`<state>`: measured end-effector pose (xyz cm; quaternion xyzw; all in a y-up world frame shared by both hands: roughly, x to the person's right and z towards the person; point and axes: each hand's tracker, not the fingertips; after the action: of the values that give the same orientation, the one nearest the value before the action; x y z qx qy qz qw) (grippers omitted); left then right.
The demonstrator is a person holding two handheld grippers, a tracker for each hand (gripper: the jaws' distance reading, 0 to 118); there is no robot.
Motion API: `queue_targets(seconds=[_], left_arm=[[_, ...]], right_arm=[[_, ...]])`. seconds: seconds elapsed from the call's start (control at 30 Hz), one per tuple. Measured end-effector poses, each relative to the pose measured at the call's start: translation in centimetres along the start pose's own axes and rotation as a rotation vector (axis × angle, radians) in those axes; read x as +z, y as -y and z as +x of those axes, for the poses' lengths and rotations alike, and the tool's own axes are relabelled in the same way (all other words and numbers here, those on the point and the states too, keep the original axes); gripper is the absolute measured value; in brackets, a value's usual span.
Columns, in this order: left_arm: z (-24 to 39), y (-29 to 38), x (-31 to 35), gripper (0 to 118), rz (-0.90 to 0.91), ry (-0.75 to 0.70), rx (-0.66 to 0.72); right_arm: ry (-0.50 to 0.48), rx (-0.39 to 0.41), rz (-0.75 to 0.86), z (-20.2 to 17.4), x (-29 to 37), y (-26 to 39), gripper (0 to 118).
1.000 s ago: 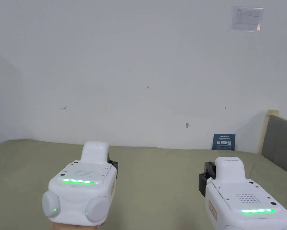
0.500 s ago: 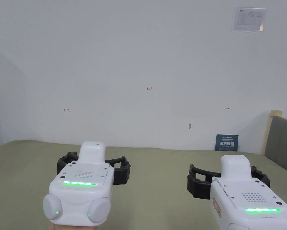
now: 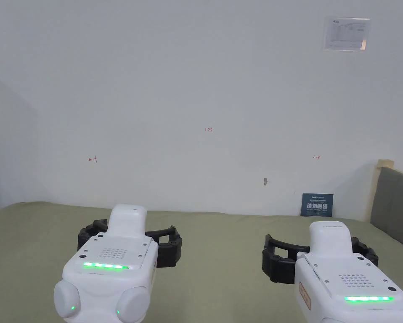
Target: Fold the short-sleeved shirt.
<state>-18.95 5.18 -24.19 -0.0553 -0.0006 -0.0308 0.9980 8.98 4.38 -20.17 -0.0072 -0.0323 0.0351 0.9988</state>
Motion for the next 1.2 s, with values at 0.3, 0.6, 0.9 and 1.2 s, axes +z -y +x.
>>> queue_targets(seconds=[0.3,0.6,0.9,1.2], left_arm=[[-0.2,-0.7,-0.5,118,-0.067,0.11,0.01],[-0.2,-1.6,0.1,118,-0.094,0.13,0.002],[0.0,-1.4,0.7,118,-0.043,0.025,0.003],[-0.5,-1.6,0.8,118,-0.103,0.093,-0.001]], right_arm=[[-0.019,0.001,-0.002,-0.2,-0.2,-0.1,118],[-0.038,-0.004,-0.019,0.0,-0.3,0.0,118],[-0.038,-0.006,-0.017,0.3,-0.1,-0.3,118],[-0.049,-0.028,-0.03,0.3,-0.1,-0.2,118]])
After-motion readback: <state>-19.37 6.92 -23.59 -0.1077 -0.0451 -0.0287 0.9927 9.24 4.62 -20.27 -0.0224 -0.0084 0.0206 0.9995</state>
